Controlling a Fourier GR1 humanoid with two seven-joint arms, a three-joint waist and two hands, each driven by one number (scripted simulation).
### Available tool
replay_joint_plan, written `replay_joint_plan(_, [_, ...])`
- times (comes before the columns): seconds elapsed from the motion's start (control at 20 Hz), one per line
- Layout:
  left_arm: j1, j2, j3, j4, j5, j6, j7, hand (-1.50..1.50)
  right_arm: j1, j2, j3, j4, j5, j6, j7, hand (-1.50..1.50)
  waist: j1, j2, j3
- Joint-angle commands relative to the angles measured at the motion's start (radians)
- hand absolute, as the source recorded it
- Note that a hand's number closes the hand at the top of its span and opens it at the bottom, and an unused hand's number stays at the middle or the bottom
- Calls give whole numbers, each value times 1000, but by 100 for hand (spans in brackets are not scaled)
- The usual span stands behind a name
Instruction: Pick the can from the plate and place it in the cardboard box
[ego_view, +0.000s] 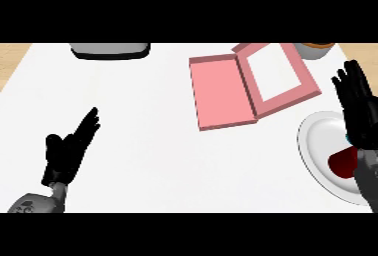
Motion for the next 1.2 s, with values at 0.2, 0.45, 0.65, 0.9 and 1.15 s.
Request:
replay_joint_plan(0.2, [24, 34, 170, -126, 133, -20, 9, 0, 132, -269, -247, 31, -263, 417, 28, -150, 16, 5, 12])
replay_joint_plan(0.45, [47, 15, 201, -170, 199, -25, 41, 0, 271, -228, -432, 124, -124, 263, -351, -150, -10, 3, 15])
replay_joint_plan(0.65, [60, 35, 223, -166, 219, -66, 57, 0, 372, -295, -490, 40, -119, 440, -492, -150, -3, 6, 11])
replay_joint_plan(0.9, [79, 9, 204, -211, 203, -43, 65, 0, 451, -481, -437, -31, 45, 487, -376, -150, 11, 7, 9])
replay_joint_plan(1.15, [78, 20, 216, -174, 205, -78, 40, 0, 497, -679, -405, -99, 209, 494, -209, -150, 16, 13, 5])
